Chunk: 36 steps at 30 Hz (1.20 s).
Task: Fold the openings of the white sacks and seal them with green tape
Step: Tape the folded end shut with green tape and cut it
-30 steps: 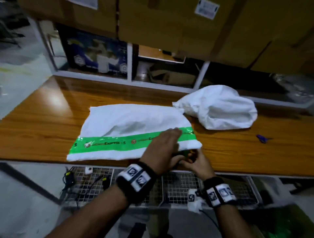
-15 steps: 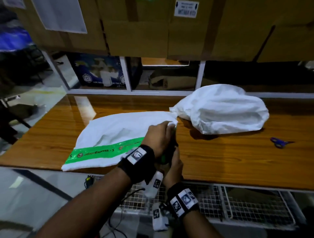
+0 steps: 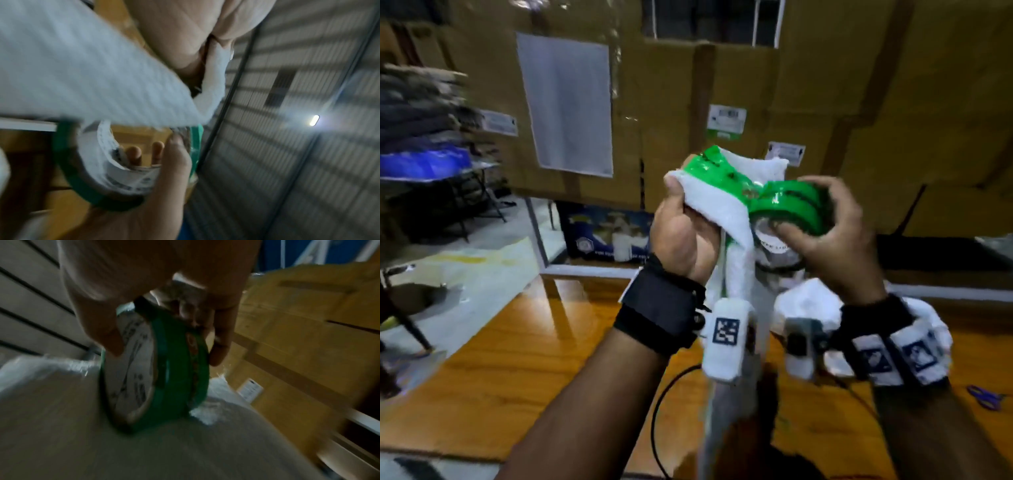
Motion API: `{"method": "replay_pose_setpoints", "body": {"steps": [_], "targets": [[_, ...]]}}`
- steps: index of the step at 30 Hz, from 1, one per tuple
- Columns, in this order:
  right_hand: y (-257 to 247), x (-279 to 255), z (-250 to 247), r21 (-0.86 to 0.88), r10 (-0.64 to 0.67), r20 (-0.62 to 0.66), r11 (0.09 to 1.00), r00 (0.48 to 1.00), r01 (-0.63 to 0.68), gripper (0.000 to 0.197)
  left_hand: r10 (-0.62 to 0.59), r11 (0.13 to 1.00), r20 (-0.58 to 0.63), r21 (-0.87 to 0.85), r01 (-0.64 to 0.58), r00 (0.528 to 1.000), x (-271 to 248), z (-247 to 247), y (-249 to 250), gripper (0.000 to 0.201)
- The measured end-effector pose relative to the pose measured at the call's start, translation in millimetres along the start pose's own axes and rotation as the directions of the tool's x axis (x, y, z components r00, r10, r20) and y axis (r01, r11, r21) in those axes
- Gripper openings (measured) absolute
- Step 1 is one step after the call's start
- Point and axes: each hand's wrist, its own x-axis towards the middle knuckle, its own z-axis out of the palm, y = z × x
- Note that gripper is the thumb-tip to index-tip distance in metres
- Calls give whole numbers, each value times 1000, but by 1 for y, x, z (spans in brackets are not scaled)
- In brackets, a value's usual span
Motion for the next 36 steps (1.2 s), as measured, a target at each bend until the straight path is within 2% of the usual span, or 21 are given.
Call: {"method": "replay_pose_setpoints", "body": {"steps": [3,6,7,9,10,12,13,14,15,16,19,20,22,23,24,26,28,29,31,34,36], "targets": [[-47,33,35,-101,-27,167,994,986,44,56,152,984,-21,-92,-153,988,-7,-41,49,44],[-65,12,101,-143,-41,355,985,934,98,50,212,977,-164,32,-210,963,-43,-132,70,51],[-60,-7,129,-145,-28,415,985,909,96,49,201,980,-176,52,-195,964,-58,-173,72,54],[-37,-60,186,-140,37,530,989,847,44,48,181,981,-292,124,-150,939,-103,-250,72,54],[-22,-93,213,-158,88,583,987,808,6,50,173,978,-401,177,-109,900,-127,-288,70,52],[7,-162,260,-226,219,666,970,714,-86,60,205,923,-524,385,15,827,-175,-351,65,43],[18,-193,277,-255,272,681,958,680,-128,68,230,851,-539,515,101,810,-197,-379,65,37],[26,-219,290,-267,304,678,950,670,-161,75,259,721,-521,665,196,813,-214,-399,68,33],[30,-238,299,-269,321,658,945,681,-185,81,285,567,-484,781,262,827,-226,-419,71,30],[32,-253,304,-270,334,632,941,699,-206,87,290,461,-481,828,320,827,-233,-428,76,30],[31,-284,303,-261,359,528,931,770,-256,102,330,247,-417,904,348,847,-238,-440,95,42],[30,-293,298,-245,379,494,924,782,-293,105,336,98,-318,948,303,886,-234,-436,102,45],[28,-311,287,-192,406,469,914,784,-359,105,160,-205,-95,970,128,982,-222,-421,109,51],[31,-317,282,-169,400,481,916,780,-365,103,-2,-297,-52,954,49,999,-216,-418,107,53],[37,-318,278,-151,377,507,924,775,-351,101,-143,-378,-70,926,11,987,-213,-415,104,55],[57,-305,271,-117,322,576,942,752,-314,96,-292,-514,-119,856,-51,949,-213,-420,96,58],[80,-273,265,-158,278,674,959,685,-234,95,-332,-610,-155,788,-87,931,-214,-422,88,74],[91,-254,263,-202,265,730,964,630,-171,96,-330,-633,-160,769,-92,930,-214,-422,83,80],[108,-215,265,-290,291,828,954,480,-78,99,-297,-641,-167,765,-67,940,-209,-421,71,84],[122,-156,283,-374,341,895,925,287,68,103,-273,-632,-197,774,-21,941,-191,-414,54,77],[122,-131,298,-398,373,905,911,205,102,107,-281,-646,-237,763,-1,930,-179,-412,45,63]]}}
